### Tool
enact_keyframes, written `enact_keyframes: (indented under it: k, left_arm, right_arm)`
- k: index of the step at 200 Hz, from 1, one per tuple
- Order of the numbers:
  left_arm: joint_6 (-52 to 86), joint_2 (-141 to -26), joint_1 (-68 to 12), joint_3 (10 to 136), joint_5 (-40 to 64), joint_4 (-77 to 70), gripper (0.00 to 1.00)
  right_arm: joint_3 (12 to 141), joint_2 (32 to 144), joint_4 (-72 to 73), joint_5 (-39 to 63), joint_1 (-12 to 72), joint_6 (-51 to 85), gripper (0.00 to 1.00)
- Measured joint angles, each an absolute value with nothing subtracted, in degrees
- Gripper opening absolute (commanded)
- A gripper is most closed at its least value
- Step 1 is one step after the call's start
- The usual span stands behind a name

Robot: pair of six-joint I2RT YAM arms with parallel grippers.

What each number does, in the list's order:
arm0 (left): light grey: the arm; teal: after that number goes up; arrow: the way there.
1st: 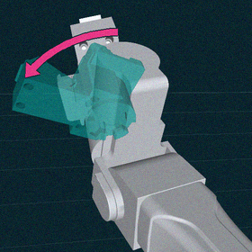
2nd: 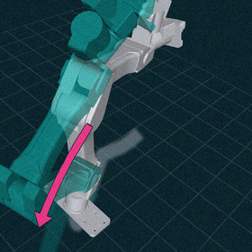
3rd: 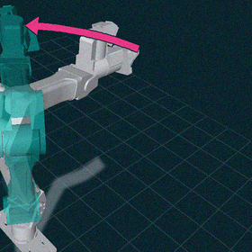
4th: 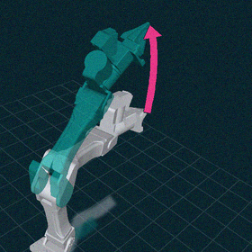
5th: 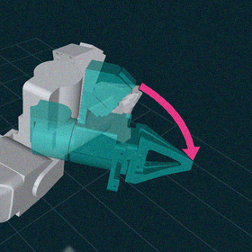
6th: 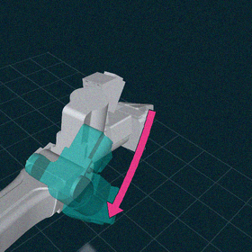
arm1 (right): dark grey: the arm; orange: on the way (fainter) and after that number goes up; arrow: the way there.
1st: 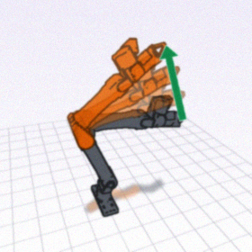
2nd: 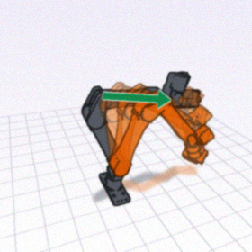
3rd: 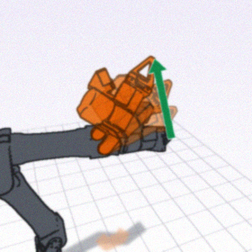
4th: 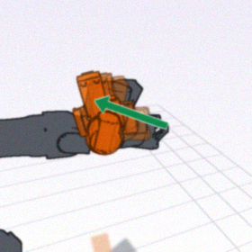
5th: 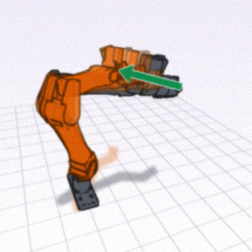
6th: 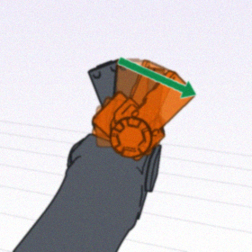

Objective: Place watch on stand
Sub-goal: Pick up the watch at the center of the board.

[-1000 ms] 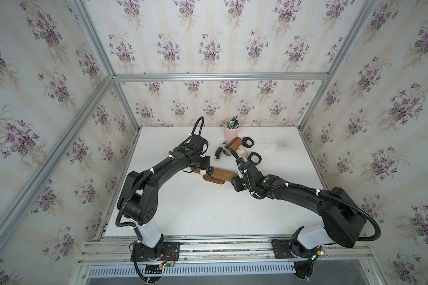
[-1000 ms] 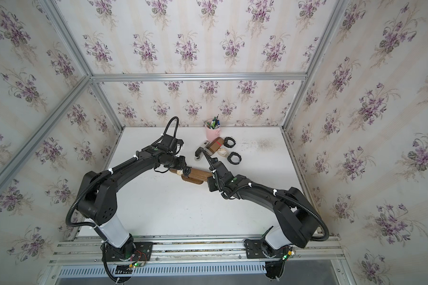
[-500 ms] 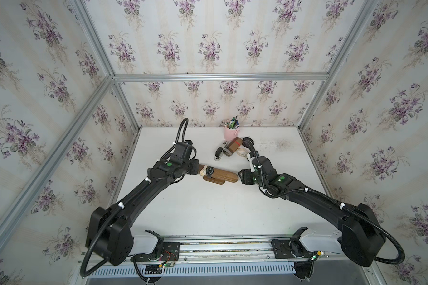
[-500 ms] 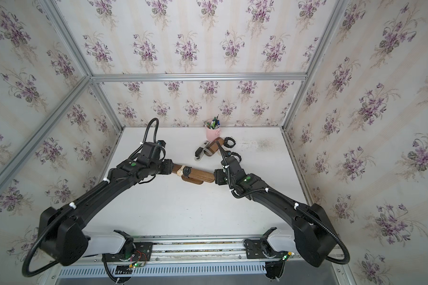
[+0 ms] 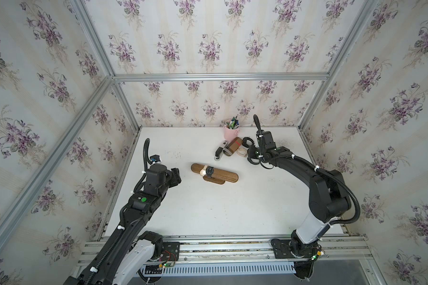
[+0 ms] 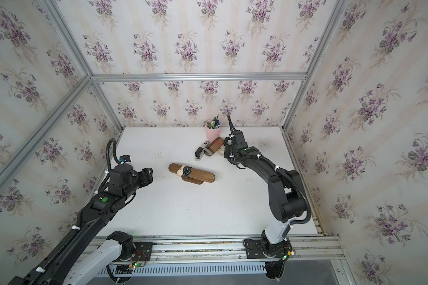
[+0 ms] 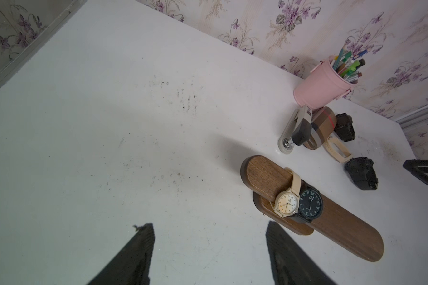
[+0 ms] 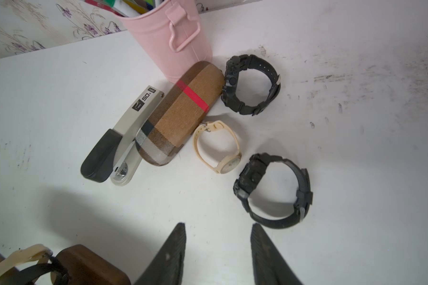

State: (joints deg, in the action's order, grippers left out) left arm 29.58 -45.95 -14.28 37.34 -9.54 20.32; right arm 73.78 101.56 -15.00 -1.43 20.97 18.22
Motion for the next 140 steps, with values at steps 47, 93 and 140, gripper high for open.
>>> enact_keyframes:
  k: [47,93,140]
  left_arm:
    - [32.4,-40.9,-11.3,32.0,-6.9,16.7,0.80]
    - [32.2,-40.8,-10.7,32.4,-6.2,15.9,0.81]
    - [32.0,-41.7,-10.5,32.4,-5.7,15.9,0.81]
  right_arm:
    - [89.2,115.2,-21.1,0.6,20.1,14.3,0.40]
    - [99.1,124.2,-27.1,0.3,19.0,12.4,0.38]
    - [105.6,130.4,-31.5,-1.0,18.7,10.8,0.37]
